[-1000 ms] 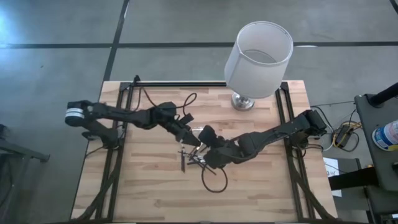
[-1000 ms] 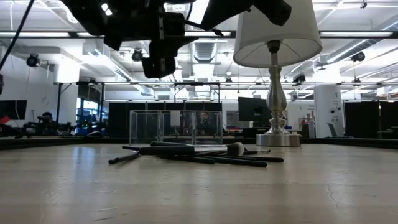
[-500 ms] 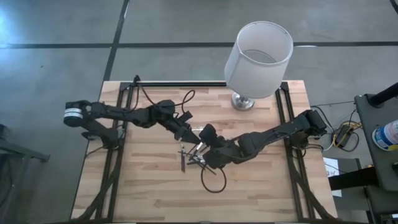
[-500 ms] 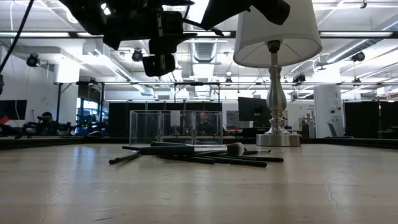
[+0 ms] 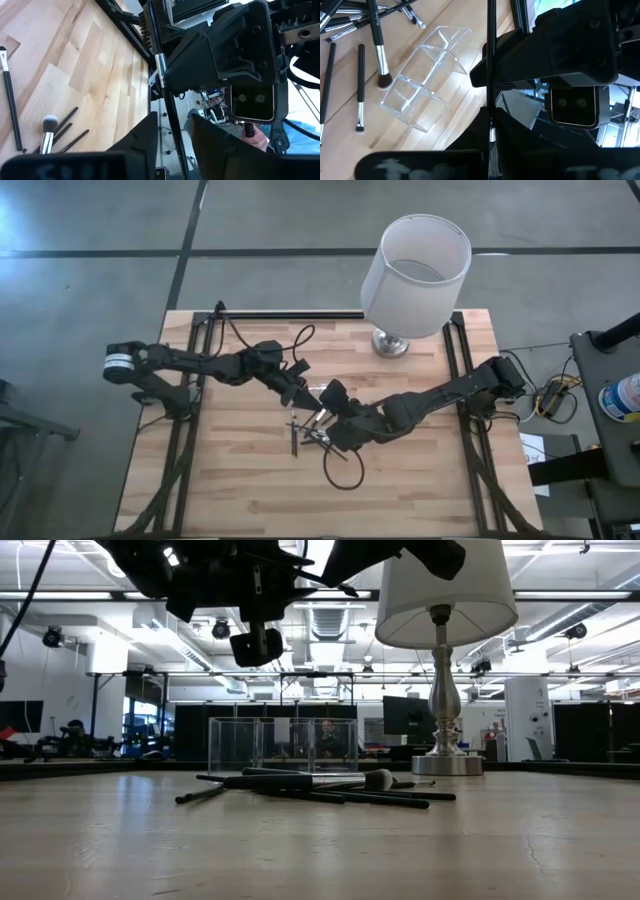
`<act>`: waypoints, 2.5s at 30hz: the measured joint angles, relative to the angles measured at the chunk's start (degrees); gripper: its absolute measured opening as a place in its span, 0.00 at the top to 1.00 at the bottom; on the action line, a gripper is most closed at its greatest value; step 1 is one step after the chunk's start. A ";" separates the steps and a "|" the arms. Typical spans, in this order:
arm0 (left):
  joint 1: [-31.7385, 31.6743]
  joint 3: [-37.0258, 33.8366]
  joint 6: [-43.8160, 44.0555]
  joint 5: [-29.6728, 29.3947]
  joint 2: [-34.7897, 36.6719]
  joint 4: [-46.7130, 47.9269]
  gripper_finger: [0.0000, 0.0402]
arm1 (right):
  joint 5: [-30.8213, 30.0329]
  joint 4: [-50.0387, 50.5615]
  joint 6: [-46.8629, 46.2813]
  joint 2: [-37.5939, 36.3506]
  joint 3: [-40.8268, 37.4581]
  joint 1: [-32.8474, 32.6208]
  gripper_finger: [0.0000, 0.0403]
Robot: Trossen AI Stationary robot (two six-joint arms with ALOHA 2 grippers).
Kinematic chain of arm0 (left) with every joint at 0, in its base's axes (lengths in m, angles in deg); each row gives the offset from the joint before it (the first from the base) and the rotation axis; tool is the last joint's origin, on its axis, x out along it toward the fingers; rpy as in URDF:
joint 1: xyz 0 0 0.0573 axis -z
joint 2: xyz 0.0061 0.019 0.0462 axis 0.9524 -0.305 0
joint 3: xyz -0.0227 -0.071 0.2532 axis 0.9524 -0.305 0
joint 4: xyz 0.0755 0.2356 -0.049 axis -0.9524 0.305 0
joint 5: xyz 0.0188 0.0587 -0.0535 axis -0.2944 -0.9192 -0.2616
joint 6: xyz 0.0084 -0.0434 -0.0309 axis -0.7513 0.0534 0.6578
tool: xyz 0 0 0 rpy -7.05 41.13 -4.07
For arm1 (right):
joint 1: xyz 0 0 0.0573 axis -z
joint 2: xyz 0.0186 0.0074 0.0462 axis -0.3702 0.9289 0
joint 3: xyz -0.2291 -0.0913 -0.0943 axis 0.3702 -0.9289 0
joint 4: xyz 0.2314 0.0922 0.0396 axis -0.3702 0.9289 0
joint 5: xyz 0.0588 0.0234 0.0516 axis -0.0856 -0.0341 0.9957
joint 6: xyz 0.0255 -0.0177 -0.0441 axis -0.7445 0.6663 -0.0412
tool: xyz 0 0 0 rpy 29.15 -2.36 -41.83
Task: Put items in baskets/containers
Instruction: Put the brow brush into the transparent organizer
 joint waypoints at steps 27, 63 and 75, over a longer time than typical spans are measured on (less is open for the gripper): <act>0.24 0.00 -4.20 -2.72 -0.03 0.72 0.98 | -2.39 -1.17 2.32 0.00 -0.06 -0.28 0.94; 8.81 -5.99 -27.54 -45.70 25.23 9.25 0.98 | 13.98 -42.10 -82.83 -12.80 -14.62 9.02 0.73; 9.86 -11.25 -27.50 -48.02 30.70 6.82 0.98 | 30.39 -47.53 -86.18 -7.07 -12.31 17.48 0.73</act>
